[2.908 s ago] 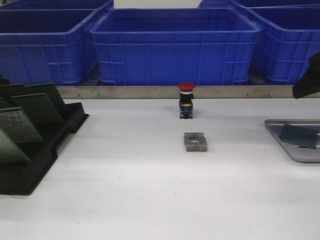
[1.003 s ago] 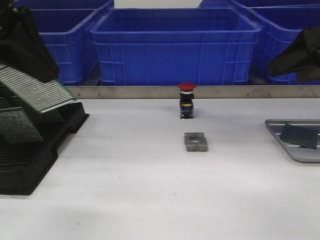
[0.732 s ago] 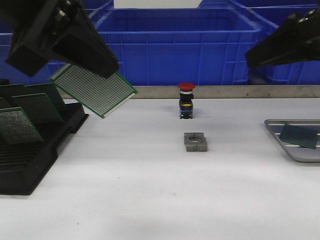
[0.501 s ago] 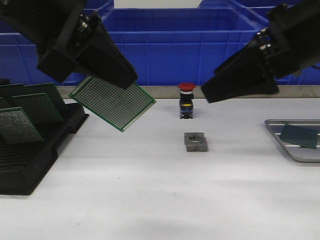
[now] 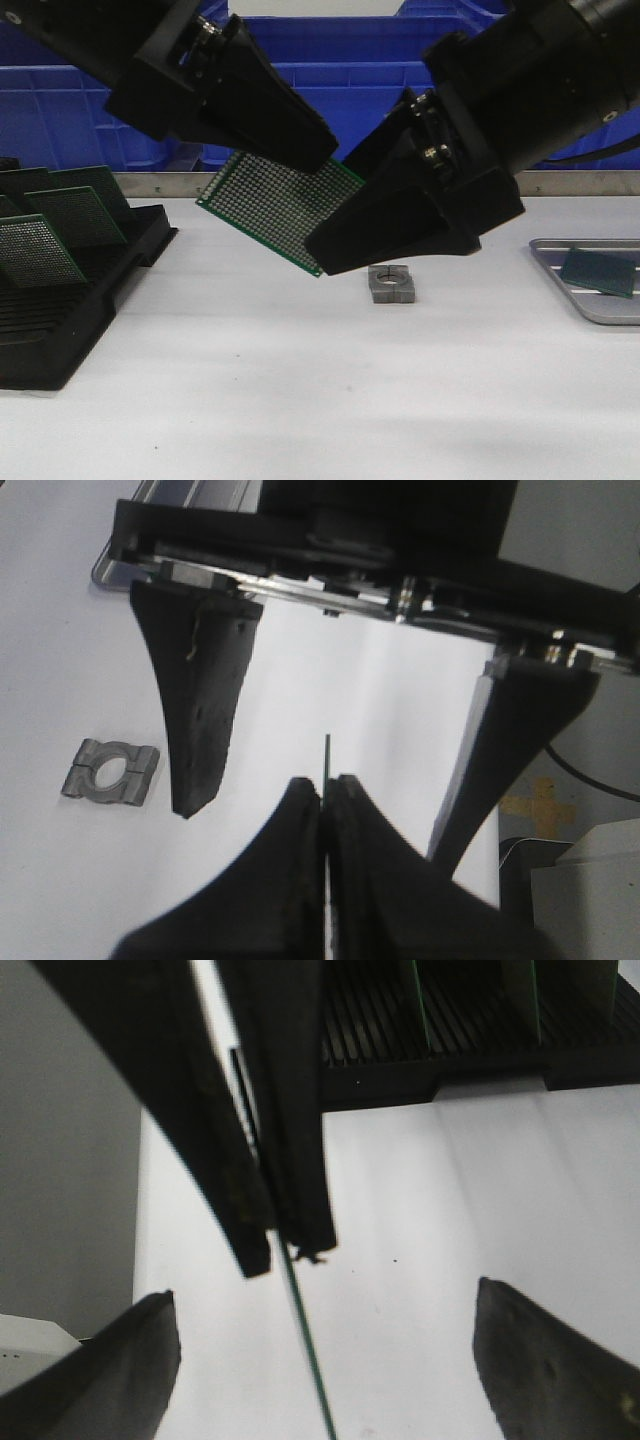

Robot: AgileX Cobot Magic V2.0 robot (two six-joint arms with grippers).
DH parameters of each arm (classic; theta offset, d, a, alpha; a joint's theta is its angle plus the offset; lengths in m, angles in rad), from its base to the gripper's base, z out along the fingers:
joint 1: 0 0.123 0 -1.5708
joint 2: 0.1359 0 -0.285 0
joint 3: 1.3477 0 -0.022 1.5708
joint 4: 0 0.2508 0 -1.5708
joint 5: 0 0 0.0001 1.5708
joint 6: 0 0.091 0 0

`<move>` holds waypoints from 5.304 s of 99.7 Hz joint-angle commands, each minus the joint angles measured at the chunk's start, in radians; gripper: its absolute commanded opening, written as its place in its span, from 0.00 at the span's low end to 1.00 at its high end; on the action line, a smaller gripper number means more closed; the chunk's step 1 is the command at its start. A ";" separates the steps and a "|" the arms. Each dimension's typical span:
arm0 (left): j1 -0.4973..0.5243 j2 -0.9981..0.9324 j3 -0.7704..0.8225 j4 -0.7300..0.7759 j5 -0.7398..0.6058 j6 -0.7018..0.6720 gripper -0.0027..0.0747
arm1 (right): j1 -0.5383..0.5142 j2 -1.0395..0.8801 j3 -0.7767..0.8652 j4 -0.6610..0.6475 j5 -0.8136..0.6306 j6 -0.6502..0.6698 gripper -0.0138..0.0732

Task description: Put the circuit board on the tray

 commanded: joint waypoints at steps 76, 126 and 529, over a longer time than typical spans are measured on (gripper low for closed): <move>-0.001 -0.033 -0.030 -0.061 -0.057 0.008 0.82 | -0.021 -0.038 -0.024 0.053 0.000 0.056 0.08; 0.060 -0.083 -0.030 -0.071 -0.161 0.006 0.82 | -0.439 0.021 -0.014 0.053 -0.138 0.486 0.08; 0.507 -1.268 0.751 0.822 -0.634 -1.373 0.01 | -0.578 -1.528 0.573 0.095 -0.356 0.485 0.09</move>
